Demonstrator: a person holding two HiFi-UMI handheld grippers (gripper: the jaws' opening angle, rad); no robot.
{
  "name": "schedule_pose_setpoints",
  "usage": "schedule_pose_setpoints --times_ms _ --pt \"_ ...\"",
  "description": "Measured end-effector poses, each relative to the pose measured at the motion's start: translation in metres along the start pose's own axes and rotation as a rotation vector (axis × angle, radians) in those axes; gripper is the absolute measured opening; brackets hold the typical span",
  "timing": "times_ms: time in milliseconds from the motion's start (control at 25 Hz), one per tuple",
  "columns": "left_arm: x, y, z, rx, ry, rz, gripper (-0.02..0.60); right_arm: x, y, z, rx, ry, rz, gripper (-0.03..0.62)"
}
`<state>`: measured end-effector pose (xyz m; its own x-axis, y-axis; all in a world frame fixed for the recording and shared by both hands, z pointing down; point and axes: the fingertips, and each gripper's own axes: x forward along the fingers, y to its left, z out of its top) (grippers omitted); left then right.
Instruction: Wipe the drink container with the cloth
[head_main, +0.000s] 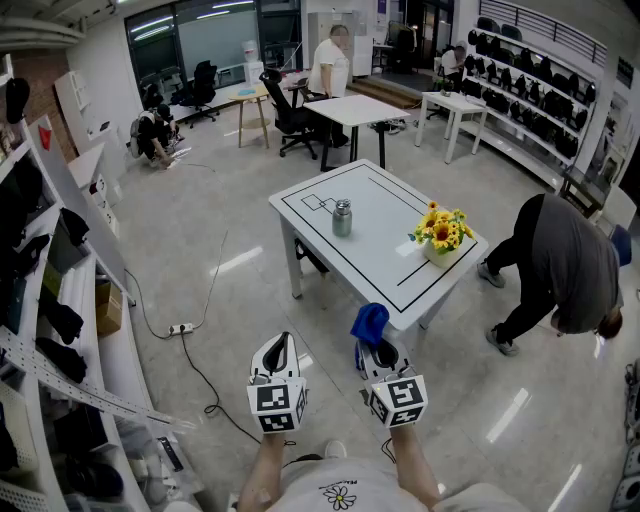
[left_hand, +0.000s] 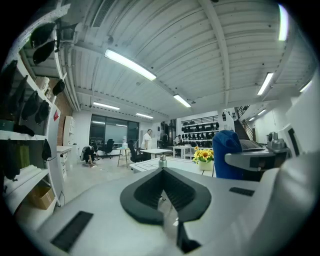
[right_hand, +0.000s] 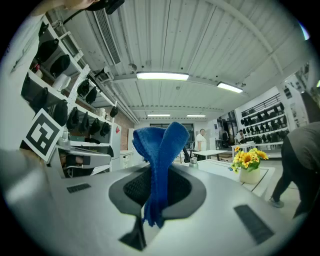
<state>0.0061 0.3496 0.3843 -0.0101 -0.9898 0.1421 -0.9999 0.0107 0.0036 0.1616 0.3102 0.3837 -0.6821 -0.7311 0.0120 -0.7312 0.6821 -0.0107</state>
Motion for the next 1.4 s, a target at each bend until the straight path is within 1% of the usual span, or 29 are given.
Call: schedule_pose_setpoints --times_ms 160,400,600,800,1040,1240,1400 --pt "0.002 -0.001 0.000 0.010 0.007 -0.009 -0.002 0.003 0.004 -0.002 0.012 0.006 0.002 0.042" --pt "0.012 -0.004 0.001 0.024 0.007 -0.015 -0.002 0.009 -0.002 -0.007 0.019 0.002 0.017 0.041" --pt "0.017 -0.002 0.000 0.007 0.004 -0.009 -0.003 0.016 -0.005 -0.013 0.050 0.002 0.030 0.041" --pt "0.042 0.005 0.002 -0.003 -0.002 -0.004 -0.003 0.038 -0.017 -0.018 0.060 0.014 0.042 0.041" --pt "0.111 0.023 0.012 -0.005 -0.026 -0.031 -0.002 0.095 -0.043 -0.009 0.032 -0.020 0.051 0.041" --pt "0.187 0.045 0.030 -0.013 -0.035 -0.065 -0.002 0.160 -0.074 -0.002 0.030 -0.027 0.030 0.041" --pt "0.252 0.068 0.049 0.002 -0.045 -0.104 -0.002 0.218 -0.096 0.011 0.027 -0.043 0.009 0.041"
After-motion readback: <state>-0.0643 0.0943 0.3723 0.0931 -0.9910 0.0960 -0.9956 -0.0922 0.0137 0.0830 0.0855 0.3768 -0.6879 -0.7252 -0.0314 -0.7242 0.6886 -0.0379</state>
